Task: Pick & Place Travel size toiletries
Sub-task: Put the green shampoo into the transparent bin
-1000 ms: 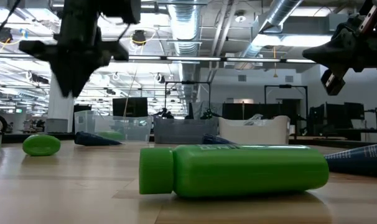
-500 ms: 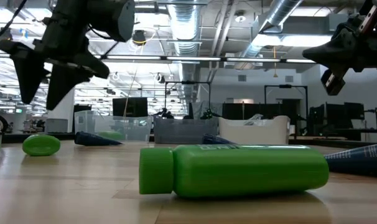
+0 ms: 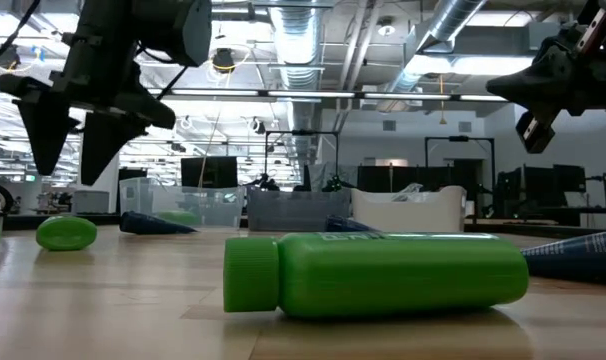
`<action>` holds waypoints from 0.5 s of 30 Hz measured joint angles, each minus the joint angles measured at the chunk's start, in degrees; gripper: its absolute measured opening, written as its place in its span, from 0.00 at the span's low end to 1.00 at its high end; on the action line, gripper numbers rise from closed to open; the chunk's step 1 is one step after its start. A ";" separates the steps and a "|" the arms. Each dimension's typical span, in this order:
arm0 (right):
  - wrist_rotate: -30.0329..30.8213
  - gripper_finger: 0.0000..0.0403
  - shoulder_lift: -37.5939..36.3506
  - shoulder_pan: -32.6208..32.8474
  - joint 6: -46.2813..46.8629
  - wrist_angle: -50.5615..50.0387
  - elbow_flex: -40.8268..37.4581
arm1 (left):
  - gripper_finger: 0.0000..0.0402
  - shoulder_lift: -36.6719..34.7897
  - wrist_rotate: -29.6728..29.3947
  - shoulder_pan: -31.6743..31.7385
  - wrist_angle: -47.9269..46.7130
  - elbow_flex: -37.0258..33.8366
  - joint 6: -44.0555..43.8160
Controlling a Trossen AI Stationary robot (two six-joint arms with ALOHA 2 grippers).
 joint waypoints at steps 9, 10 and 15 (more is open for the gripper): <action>0.00 0.00 0.00 0.00 0.00 -0.01 -0.01 | 0.64 -0.01 0.52 -0.39 7.43 -2.91 -0.10; 0.00 0.00 0.00 0.00 0.00 -0.01 -0.01 | 0.64 -0.01 0.56 -0.40 7.38 -2.91 -0.10; 0.00 0.00 0.00 0.00 0.00 -0.01 0.00 | 0.63 1.32 1.35 -0.91 8.14 -2.92 -0.15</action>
